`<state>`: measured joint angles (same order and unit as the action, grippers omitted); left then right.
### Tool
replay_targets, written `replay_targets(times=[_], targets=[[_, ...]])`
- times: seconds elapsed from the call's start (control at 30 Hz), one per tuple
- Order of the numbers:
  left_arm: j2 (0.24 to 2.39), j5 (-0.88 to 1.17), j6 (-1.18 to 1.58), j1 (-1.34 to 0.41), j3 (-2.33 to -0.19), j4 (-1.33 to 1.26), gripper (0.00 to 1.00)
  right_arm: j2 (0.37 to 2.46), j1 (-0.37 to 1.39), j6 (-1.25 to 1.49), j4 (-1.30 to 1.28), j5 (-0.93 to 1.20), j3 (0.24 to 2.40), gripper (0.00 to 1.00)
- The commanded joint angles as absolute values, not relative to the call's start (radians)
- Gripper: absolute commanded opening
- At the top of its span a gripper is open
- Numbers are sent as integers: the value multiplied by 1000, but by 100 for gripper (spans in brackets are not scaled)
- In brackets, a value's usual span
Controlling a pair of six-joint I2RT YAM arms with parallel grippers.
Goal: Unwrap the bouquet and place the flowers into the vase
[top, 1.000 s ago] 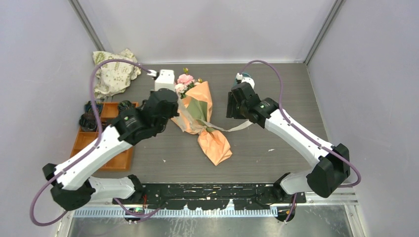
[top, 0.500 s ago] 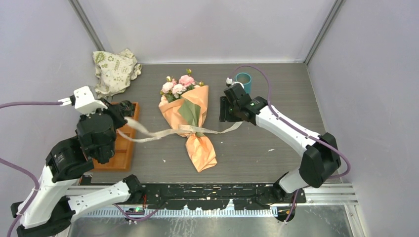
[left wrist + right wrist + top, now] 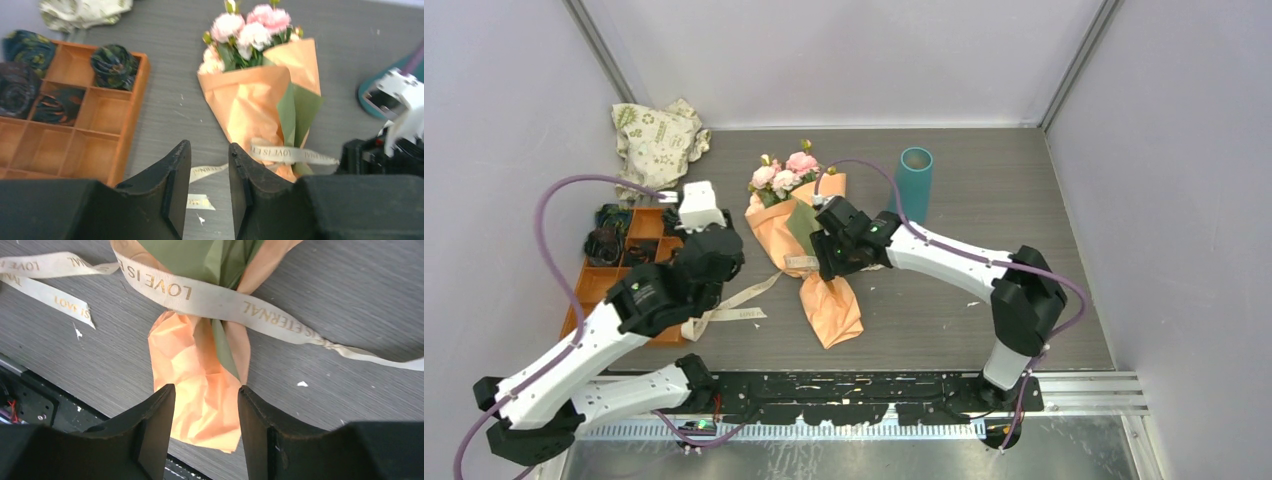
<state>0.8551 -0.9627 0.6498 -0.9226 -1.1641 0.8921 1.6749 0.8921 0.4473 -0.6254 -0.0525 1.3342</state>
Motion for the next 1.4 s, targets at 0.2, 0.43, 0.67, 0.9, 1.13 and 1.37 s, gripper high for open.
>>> replay_targets(times=[0.2,0.43,0.67,0.9,1.13,1.37], targets=[[991,-667,729,-925,-1008,612,14,1878,889,400,-573,-128,1452,54],[1074,-551,776,-925,-887,448,3,1940,851,417,-555,-169,1508,54],[1133,-477,797,-925,-760,226,1,1995,830,453,-538,-82,1531,40],[1237,-420,815,-925,-748,134,0,2003,828,486,-524,-71,1516,4],[1337,-387,805,-924,-777,104,0,1925,828,508,-522,-68,1507,1],[1418,-432,852,-921,-766,94,3,1842,828,505,-574,-128,1501,1]])
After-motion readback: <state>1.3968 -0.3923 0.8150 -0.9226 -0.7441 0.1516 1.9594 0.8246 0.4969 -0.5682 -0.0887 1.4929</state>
